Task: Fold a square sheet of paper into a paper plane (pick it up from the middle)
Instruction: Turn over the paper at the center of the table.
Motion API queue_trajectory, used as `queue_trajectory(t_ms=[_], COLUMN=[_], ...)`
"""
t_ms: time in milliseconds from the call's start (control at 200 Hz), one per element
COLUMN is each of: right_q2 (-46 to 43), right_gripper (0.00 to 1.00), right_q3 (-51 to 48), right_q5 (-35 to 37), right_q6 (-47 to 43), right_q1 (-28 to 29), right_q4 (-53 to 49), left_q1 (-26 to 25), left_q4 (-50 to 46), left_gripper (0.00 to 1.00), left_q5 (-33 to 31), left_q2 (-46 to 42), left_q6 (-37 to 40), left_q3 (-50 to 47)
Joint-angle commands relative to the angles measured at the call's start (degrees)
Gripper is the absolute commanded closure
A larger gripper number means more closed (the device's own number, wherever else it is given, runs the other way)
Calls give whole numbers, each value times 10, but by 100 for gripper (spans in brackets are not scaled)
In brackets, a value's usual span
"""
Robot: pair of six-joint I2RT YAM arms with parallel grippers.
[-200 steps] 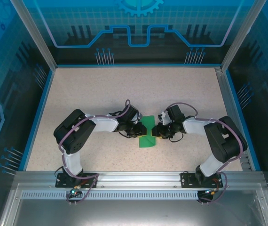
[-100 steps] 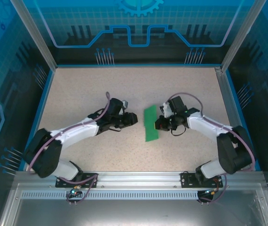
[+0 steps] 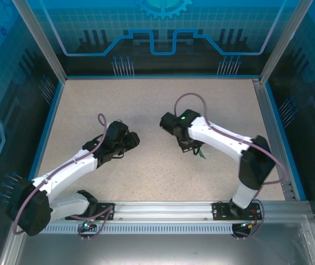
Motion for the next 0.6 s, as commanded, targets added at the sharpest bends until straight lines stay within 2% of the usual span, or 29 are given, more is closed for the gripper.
queue_trajectory(t_ms=[0,220,315,360,425,490,595], right_q2=[62,193,235,246,248,231,163], right_gripper=[92,90,88,83,76,69,59], right_q3=[35,123,170,185,192,185,116], right_q5=[19,-89,-135,-159,-217,-241,-309], right_q6=[42,26,16,8,-10,-17,-29], right_q1=[23,54,65,70,72,71,50], right_q4=[-56,8,27,48,89,123,212], left_q1=[7,12,13,14,14,14,14], left_q4=[-54,-80,-95,-98,-97,-84,-50], left_gripper=[46,43,42,41,41,39,38], left_q5=[-74,-115,-121,-118,-110,-91,-33], left_q2=[-31,-99,-119,-124,-131,-133,-120], left_q6=[-27,-27,-22,-19,-16,-5,18], left_q3=[-12,-41,-45,-47,-50,-52,-51])
